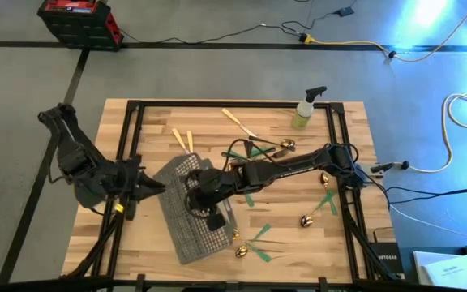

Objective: Sort silverware
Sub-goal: Move the silverware tray to standing position

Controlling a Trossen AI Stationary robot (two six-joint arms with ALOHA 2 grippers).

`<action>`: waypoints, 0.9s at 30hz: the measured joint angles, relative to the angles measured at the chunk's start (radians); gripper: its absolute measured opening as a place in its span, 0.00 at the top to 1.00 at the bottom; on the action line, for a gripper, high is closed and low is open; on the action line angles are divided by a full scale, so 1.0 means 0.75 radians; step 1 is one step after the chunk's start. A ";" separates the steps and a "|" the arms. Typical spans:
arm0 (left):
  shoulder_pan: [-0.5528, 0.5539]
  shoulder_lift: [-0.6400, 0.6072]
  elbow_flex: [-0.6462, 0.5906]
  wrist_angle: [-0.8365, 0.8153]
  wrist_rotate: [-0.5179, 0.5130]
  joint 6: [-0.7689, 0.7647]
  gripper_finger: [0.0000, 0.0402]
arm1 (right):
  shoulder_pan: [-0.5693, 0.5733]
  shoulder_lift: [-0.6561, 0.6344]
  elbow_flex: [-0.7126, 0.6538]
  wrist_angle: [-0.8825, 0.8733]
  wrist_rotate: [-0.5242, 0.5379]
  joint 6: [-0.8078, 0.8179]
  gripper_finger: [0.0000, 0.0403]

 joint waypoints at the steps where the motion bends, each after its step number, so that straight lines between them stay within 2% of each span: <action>1: -0.013 -0.017 0.000 0.000 -0.020 0.000 0.91 | 0.000 0.000 0.000 0.002 -0.006 -0.042 1.00; 7: -0.065 -0.079 0.000 0.001 -0.070 0.008 0.91 | 0.000 0.001 0.000 0.020 -0.035 -0.217 1.00; 14: -0.068 -0.077 0.000 -0.004 -0.057 0.008 0.91 | 0.002 0.018 0.001 -0.038 -0.052 -0.498 1.00; 17: -0.068 -0.072 0.000 -0.005 -0.044 0.008 0.91 | 0.003 0.033 0.001 -0.042 -0.053 -0.553 1.00; 23: -0.068 -0.039 -0.001 0.009 0.151 0.303 0.91 | 0.004 0.033 0.001 -0.111 -0.057 -0.739 1.00; 27: -0.066 -0.033 -0.001 0.010 0.181 0.405 0.90 | 0.007 0.033 0.000 -0.125 -0.056 -0.826 1.00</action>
